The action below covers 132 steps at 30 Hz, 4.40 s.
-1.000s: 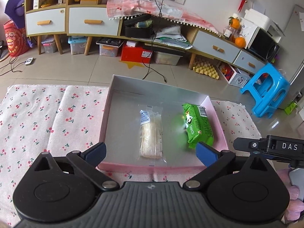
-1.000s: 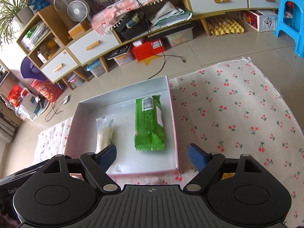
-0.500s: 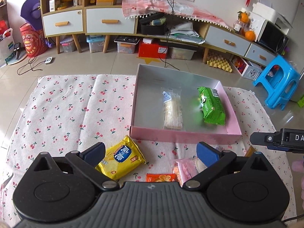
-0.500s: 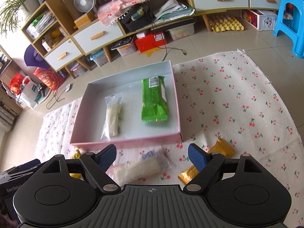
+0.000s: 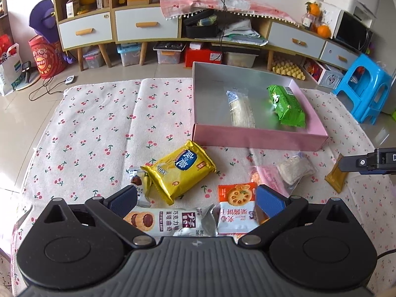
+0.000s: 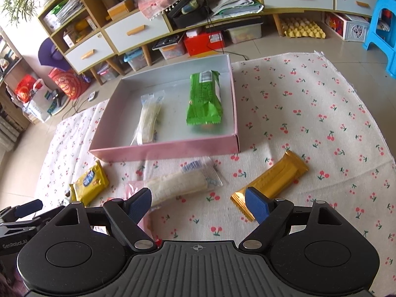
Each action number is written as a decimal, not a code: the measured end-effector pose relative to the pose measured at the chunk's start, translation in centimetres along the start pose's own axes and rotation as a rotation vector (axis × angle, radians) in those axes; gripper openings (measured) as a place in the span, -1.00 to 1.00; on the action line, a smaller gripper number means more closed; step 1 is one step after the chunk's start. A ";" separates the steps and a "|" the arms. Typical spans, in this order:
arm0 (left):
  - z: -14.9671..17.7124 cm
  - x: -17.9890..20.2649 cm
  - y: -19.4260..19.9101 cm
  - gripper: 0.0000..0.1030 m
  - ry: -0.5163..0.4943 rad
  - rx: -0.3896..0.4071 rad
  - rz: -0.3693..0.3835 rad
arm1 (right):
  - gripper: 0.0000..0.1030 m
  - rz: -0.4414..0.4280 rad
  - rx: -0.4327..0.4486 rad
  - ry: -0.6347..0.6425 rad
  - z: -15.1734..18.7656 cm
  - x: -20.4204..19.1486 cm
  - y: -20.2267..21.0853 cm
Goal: Organize snacks
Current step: 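Move both tools back over the remaining snacks on the table, then grasp the chocolate cookie pack with the left tool while the right tool grasps the pink bag, then carry the cookie pack and pink bag toward the pink box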
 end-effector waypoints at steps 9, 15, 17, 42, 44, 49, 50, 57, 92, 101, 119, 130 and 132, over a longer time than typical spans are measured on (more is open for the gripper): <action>2.3 -2.7 0.4 0.99 -0.047 0.007 -0.031 | 0.64 0.094 0.003 0.054 1.9 2.6 -0.2; 2.6 -4.2 -0.3 0.98 -0.046 -0.020 -0.043 | 0.64 0.114 0.001 0.002 1.9 4.1 0.0; 2.6 -4.4 -0.3 0.95 -0.030 -0.032 -0.014 | 0.64 0.121 -0.001 -0.016 1.8 4.6 0.0; 4.5 -2.0 -3.0 0.35 -0.533 -0.095 0.054 | 0.64 -0.085 -0.124 0.086 3.2 -4.5 -3.7; 4.3 -2.4 -3.1 0.28 -0.473 -0.113 0.053 | 0.63 -0.117 -0.132 0.072 3.2 -5.2 -4.1; 4.1 -2.6 -3.1 0.10 -0.323 -0.163 0.048 | 0.33 -0.143 -0.136 0.073 3.3 -6.8 -4.9; 4.1 -2.5 -3.1 0.05 -0.299 -0.174 0.050 | 0.25 -0.136 -0.136 0.078 3.3 -7.0 -5.1; 4.9 -2.0 -2.3 -0.15 -0.203 -0.263 0.131 | -0.22 -0.123 -0.146 0.092 3.8 -7.1 -5.8; 5.0 -1.8 -1.6 -0.45 -0.136 -0.239 0.168 | -0.33 -0.098 -0.133 0.177 3.7 -7.5 -5.4; 4.2 -3.0 -0.4 -0.45 -0.033 -0.206 0.199 | -0.34 -0.187 -0.152 0.118 3.3 -7.5 -3.5; 2.5 -4.5 0.7 -0.45 0.165 -0.158 0.253 | -0.34 -0.321 -0.134 0.028 1.5 -7.3 -0.7; 1.4 -4.6 0.6 -0.45 0.214 -0.132 0.259 | -0.35 -0.344 -0.092 -0.028 0.1 -6.5 0.1; 1.1 -4.5 0.5 -0.45 0.222 -0.126 0.261 | -0.35 -0.341 -0.082 -0.041 -0.3 -6.2 0.2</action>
Point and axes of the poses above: each gripper's, at about its wrist camera, not at the fingertips, and y roughly against the way its jaws point, x to its right, z to its underside, the point moved 2 cm from there along -y, roughly the way its jaws point, and after that the axes turned 2 degrees about z, right-handed, at the moved point
